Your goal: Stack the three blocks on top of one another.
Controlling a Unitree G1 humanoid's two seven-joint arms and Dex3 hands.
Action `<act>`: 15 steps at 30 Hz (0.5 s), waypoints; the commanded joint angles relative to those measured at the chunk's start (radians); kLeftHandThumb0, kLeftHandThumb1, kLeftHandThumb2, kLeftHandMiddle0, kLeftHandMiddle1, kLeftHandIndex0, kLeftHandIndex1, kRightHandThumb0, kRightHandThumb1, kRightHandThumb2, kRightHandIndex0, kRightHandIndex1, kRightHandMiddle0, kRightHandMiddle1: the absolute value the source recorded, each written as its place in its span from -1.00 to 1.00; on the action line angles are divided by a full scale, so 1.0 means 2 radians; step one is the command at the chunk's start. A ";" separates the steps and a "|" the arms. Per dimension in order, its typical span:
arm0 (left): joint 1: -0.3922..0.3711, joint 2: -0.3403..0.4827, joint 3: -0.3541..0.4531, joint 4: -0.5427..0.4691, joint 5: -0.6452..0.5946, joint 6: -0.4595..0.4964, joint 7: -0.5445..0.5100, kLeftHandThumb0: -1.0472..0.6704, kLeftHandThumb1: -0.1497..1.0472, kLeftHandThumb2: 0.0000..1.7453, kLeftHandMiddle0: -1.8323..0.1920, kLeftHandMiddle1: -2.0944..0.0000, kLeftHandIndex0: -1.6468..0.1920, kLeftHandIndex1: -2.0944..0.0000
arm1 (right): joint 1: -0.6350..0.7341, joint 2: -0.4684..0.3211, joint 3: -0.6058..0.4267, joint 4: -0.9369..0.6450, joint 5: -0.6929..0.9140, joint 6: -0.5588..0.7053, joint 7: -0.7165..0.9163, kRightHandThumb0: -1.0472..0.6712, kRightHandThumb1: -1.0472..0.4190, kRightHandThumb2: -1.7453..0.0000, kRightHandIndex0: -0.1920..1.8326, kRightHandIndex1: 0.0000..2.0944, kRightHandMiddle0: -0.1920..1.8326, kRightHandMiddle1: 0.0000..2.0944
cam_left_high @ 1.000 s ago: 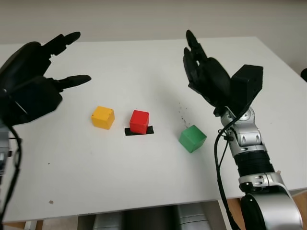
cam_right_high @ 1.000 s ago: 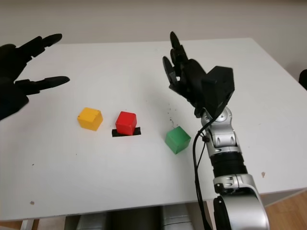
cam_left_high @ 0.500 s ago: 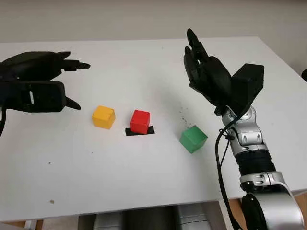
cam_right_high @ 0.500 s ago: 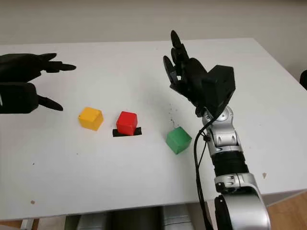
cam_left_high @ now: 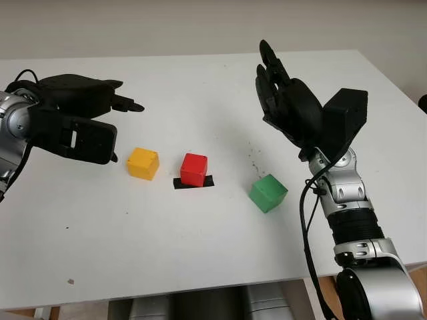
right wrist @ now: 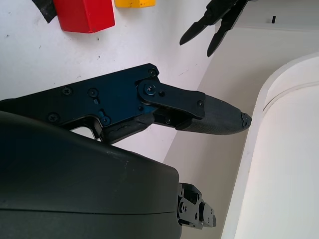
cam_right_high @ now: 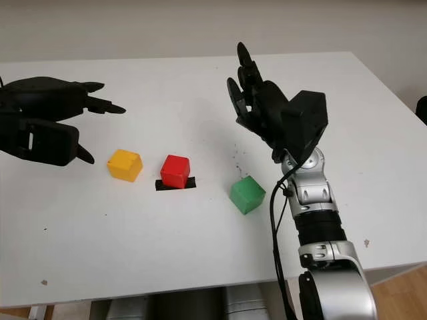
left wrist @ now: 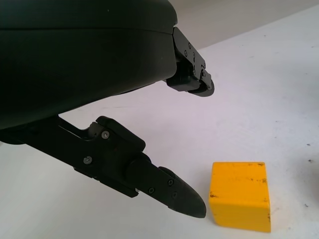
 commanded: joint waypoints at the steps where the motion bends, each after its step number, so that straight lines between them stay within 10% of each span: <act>1: -0.014 -0.001 -0.003 -0.002 -0.001 0.000 -0.006 -0.36 0.60 -0.93 0.87 0.95 0.35 0.92 | -0.001 -0.005 -0.001 -0.007 0.000 -0.002 0.000 -0.59 -1.00 0.23 -1.00 -0.98 -1.00 -0.99; 15: -0.009 0.000 -0.002 -0.033 -0.023 0.042 -0.086 -0.51 0.63 -0.93 0.91 0.95 0.41 0.95 | -0.002 -0.002 -0.002 -0.006 0.003 -0.001 0.003 -0.59 -1.00 0.23 -0.99 -0.98 -0.99 -0.98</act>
